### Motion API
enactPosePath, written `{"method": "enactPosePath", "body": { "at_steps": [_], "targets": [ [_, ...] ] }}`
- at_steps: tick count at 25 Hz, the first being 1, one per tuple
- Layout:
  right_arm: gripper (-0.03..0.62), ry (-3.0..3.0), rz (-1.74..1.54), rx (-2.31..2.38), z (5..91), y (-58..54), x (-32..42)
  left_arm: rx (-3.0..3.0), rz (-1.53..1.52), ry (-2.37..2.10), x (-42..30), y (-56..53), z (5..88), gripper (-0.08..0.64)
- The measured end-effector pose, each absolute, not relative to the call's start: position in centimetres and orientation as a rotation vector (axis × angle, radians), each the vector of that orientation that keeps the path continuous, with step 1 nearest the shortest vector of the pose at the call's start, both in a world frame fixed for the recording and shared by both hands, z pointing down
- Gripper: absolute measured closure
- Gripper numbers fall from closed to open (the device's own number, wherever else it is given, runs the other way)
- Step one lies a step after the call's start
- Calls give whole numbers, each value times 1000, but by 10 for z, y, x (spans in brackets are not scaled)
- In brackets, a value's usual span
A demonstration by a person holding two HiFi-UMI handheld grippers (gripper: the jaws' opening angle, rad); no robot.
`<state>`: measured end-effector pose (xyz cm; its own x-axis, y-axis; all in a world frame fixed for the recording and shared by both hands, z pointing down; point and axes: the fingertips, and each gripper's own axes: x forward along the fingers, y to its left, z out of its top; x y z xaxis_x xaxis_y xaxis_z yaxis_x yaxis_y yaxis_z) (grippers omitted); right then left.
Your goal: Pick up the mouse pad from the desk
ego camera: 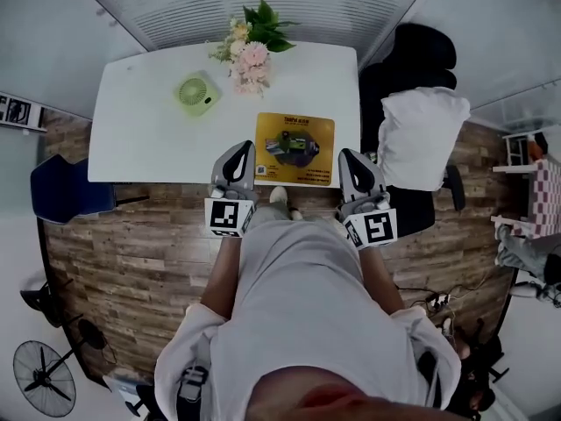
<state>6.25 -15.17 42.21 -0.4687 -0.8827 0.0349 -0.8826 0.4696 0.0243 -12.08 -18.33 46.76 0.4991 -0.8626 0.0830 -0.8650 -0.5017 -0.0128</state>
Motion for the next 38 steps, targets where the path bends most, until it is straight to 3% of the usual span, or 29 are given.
{"method": "enactPosePath", "body": {
  "at_steps": [9, 18, 27, 38],
  "targets": [
    [594, -2593, 1, 1637, 427, -203, 56, 2639, 230, -1452, -125, -238, 529, 561],
    [594, -2595, 77, 1604, 443, -218, 60, 2412, 580, -1381, -125, -274, 671, 389],
    [594, -2609, 116, 1549, 448, -223, 73, 2115, 907, -1301, -107, -273, 790, 313],
    [594, -2607, 137, 1538, 452, -224, 88, 1987, 951, -1354, -113, -268, 818, 288]
  ]
}}
